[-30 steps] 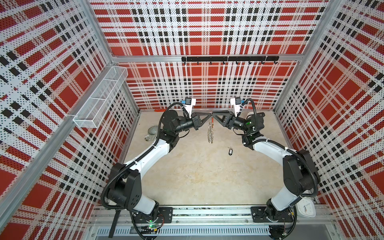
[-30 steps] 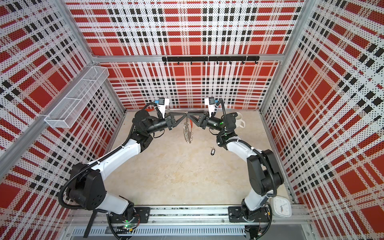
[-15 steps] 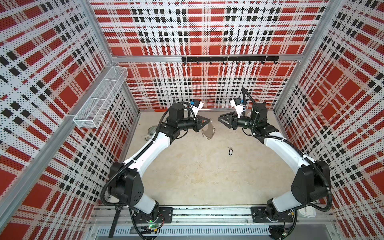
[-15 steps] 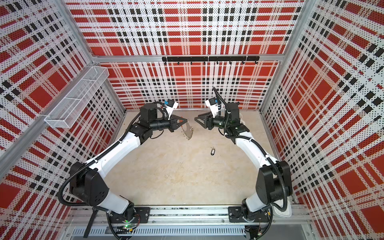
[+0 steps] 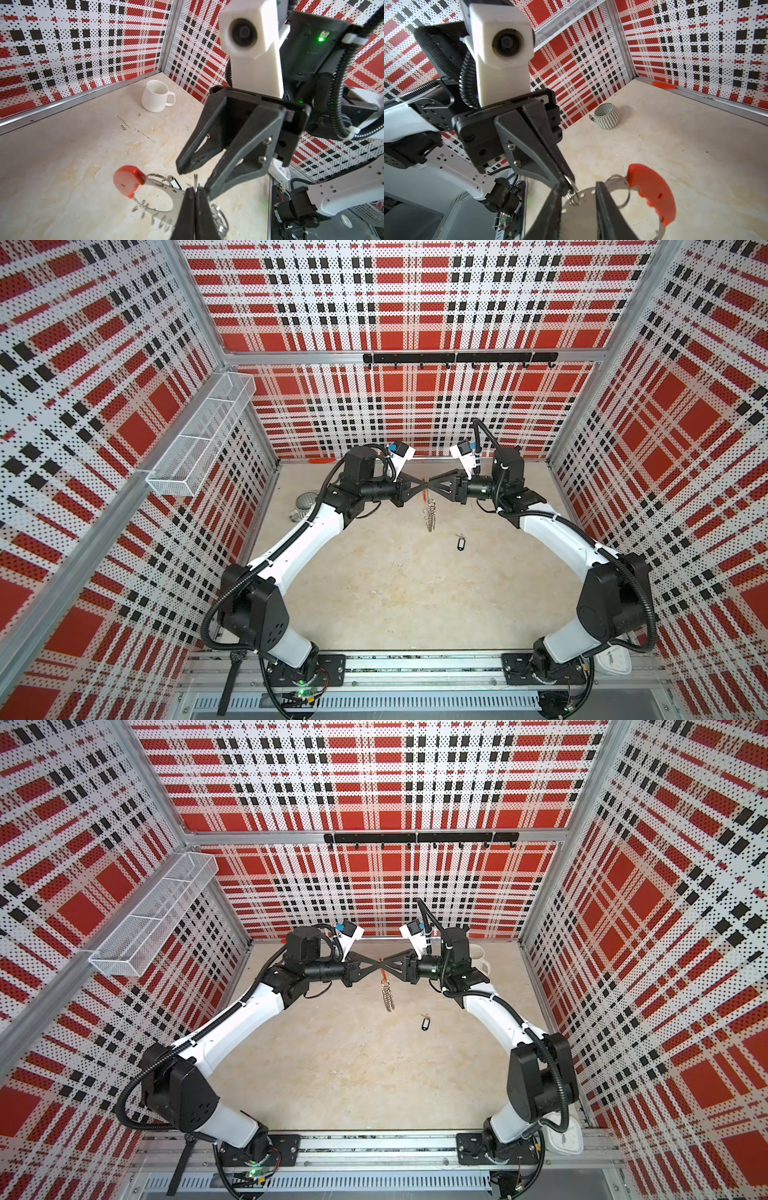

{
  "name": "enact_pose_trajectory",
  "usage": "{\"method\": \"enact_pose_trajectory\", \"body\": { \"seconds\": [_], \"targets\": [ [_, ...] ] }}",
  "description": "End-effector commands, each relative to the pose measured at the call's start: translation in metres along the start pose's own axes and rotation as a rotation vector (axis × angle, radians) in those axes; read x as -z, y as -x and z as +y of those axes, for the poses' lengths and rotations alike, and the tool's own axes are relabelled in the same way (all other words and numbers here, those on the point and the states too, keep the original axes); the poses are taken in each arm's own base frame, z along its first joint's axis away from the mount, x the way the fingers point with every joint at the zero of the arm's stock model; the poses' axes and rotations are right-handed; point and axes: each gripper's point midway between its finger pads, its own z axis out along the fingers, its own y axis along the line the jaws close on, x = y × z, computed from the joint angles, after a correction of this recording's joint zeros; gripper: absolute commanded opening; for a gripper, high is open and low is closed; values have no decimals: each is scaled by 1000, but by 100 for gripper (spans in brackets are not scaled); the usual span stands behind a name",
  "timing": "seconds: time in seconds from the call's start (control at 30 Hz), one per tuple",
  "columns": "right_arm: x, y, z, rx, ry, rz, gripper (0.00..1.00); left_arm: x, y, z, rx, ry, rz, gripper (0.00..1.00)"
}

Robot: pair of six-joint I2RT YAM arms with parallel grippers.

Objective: Put the keys on the keyring

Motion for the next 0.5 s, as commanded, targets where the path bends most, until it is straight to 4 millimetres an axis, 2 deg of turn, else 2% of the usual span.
{"method": "enact_pose_trajectory", "body": {
  "seconds": [0.0, 0.07, 0.17, 0.4, 0.47],
  "targets": [
    [-3, -1, 6, 24, 40, -3, 22, -3, 14, -19, -48, -54, -26, 0],
    [-3, -1, 8, 26, 42, -3, 17, -3, 14, -20, -50, -56, -27, 0],
    [-3, -2, 8, 28, 43, -1, 16, -2, 17, -22, -54, -63, -34, 0],
    [-1, -6, 4, 26, 23, 7, 22, 0, 20, -23, -57, -65, -41, 0],
    [0, -7, 3, 23, 20, 9, 28, 0, 21, -23, -58, -65, -42, 0]
  ]
}}
